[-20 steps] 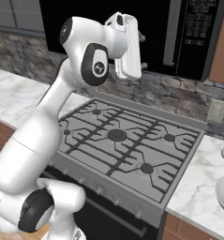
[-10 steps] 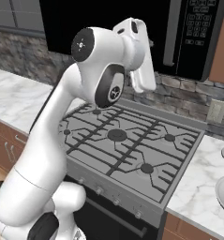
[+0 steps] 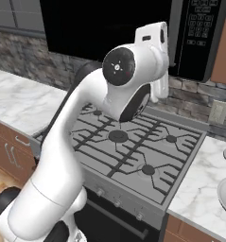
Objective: Place the bowl containing the eggplant and sweet potato in the microwave. Close the microwave door and press the start button to microwave the meal.
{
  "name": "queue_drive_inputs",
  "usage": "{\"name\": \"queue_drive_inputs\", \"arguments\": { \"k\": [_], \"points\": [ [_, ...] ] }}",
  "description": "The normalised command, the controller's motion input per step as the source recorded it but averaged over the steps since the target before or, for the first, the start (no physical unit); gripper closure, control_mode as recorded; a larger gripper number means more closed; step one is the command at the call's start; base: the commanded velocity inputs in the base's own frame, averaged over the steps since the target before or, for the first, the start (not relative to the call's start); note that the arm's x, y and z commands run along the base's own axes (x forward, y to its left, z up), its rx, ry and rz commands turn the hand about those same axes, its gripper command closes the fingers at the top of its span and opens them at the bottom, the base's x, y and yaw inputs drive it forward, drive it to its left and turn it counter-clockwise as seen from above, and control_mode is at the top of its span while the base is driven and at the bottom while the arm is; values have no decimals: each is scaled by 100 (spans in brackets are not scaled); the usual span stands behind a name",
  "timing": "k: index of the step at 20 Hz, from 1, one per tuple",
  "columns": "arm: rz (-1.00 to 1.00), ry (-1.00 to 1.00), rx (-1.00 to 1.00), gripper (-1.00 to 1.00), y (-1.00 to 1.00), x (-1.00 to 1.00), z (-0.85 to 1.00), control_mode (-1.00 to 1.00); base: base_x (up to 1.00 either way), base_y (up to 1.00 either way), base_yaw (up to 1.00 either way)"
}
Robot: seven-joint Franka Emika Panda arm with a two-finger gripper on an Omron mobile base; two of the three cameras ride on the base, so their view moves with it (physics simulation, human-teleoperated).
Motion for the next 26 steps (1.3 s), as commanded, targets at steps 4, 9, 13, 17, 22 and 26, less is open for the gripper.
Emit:
{"name": "queue_drive_inputs", "arguments": {
  "k": [4, 9, 13, 17, 22, 26],
  "points": [
    [7, -12, 38, -100, -26, -4, 25, -100, 0, 0, 0],
    [12, -3, 27, -100, -23, -14, 23, -100, 0, 0, 0],
    [20, 0, 7, -100, -1, -4, 0, -100, 0, 0, 0],
    [26, -4, 4, -100, 0, 0, -2, -100, 0, 0, 0],
    [25, -10, 8, -100, -1, 0, -1, -100, 0, 0, 0],
    [20, -9, 4, -100, 0, 0, -12, -100, 0, 0, 0]
  ]
}}
